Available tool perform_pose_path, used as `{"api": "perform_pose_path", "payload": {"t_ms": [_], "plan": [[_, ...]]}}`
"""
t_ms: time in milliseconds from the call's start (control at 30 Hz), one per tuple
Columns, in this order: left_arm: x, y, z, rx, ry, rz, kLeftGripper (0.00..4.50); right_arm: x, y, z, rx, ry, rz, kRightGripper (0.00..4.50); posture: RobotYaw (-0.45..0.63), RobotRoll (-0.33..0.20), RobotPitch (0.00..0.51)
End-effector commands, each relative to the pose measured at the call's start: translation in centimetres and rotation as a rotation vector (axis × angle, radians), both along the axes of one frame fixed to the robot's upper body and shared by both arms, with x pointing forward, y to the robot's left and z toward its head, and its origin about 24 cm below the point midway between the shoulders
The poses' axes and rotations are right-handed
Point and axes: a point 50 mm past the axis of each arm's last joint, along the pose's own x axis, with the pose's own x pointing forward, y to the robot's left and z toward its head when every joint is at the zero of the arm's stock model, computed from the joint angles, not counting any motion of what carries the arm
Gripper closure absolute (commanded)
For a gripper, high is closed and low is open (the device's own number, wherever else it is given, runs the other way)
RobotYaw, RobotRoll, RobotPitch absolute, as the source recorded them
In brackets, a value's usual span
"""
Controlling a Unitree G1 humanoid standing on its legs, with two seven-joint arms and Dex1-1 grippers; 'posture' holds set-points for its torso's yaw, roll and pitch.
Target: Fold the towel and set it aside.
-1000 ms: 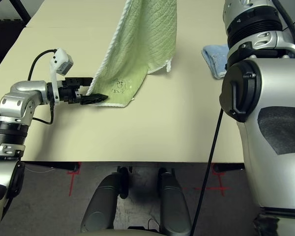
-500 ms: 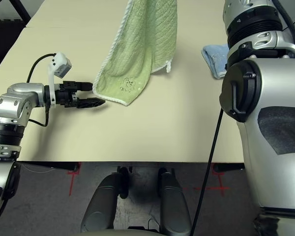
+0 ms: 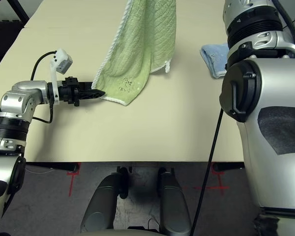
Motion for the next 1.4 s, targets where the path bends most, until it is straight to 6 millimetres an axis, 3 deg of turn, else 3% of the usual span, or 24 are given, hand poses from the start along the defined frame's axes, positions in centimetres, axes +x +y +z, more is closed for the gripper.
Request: {"api": "perform_pose_path", "payload": {"t_ms": [33, 167, 267, 300, 400, 533, 600, 700, 900, 1100, 1200, 1267, 1333, 1400], "plan": [[-0.5, 0.5, -0.7, 0.042, 0.060, -0.020, 4.47, -0.7, -0.7, 1.1, 0.000, -0.052, -0.019, 4.50, 0.09, 0.000, 0.237], [-0.5, 1.0, -0.4, 0.079, 0.043, -0.006, 4.47, -0.5, -1.2, 0.6, 0.001, -0.033, -0.036, 4.50, 0.08, 0.000, 0.238], [0.1, 1.6, 0.8, 0.138, -0.039, 0.041, 4.47, 0.1, -2.7, -0.7, 0.002, 0.017, -0.076, 4.50, 0.08, 0.000, 0.244], [0.5, 1.8, 1.4, 0.158, -0.087, 0.082, 4.47, 0.4, -3.2, -1.4, -0.003, 0.052, -0.078, 4.50, 0.07, 0.000, 0.245], [3.2, 2.8, 5.9, 0.132, -0.417, 0.404, 4.47, 1.4, -5.2, -5.5, -0.054, 0.257, -0.003, 4.50, 0.06, 0.000, 0.251], [4.5, 3.8, 9.5, 0.025, -0.627, 0.674, 4.47, 1.7, -7.2, -8.9, -0.052, 0.447, 0.042, 4.50, 0.06, 0.000, 0.256], [4.8, 4.0, 10.9, -0.009, -0.697, 0.745, 4.47, 1.8, -8.4, -10.4, -0.032, 0.524, -0.007, 4.50, 0.06, 0.000, 0.259], [5.0, 3.4, 11.4, 0.041, -0.708, 0.694, 4.47, 1.6, -11.2, -12.5, -0.023, 0.607, -0.177, 4.50, 0.05, 0.000, 0.266], [4.9, 2.9, 9.5, 0.127, -0.511, 0.511, 4.47, 1.4, -12.9, -12.8, 0.081, 0.592, -0.307, 4.50, 0.03, 0.000, 0.284], [5.3, 3.5, 8.8, 0.015, -0.388, 0.602, 4.47, 2.5, -11.6, -13.2, 0.115, 0.653, -0.327, 4.50, 0.03, 0.000, 0.294], [5.7, 4.0, 10.4, -0.091, -0.537, 0.785, 4.47, 3.0, -10.9, -12.4, 0.141, 0.599, -0.382, 4.50, 0.04, 0.000, 0.298], [5.7, 4.0, 12.1, -0.191, -0.681, 0.880, 4.47, 2.9, -10.7, -10.5, 0.230, 0.443, -0.443, 4.50, 0.05, 0.000, 0.295], [5.4, 3.5, 13.2, -0.264, -0.807, 0.863, 4.47, 2.0, -11.0, -8.1, 0.336, 0.226, -0.480, 4.50, 0.05, 0.000, 0.293], [5.3, 3.0, 13.6, -0.306, -0.875, 0.822, 4.47, 1.6, -10.9, -7.6, 0.348, 0.149, -0.456, 4.50, 0.05, 0.000, 0.292]]}}
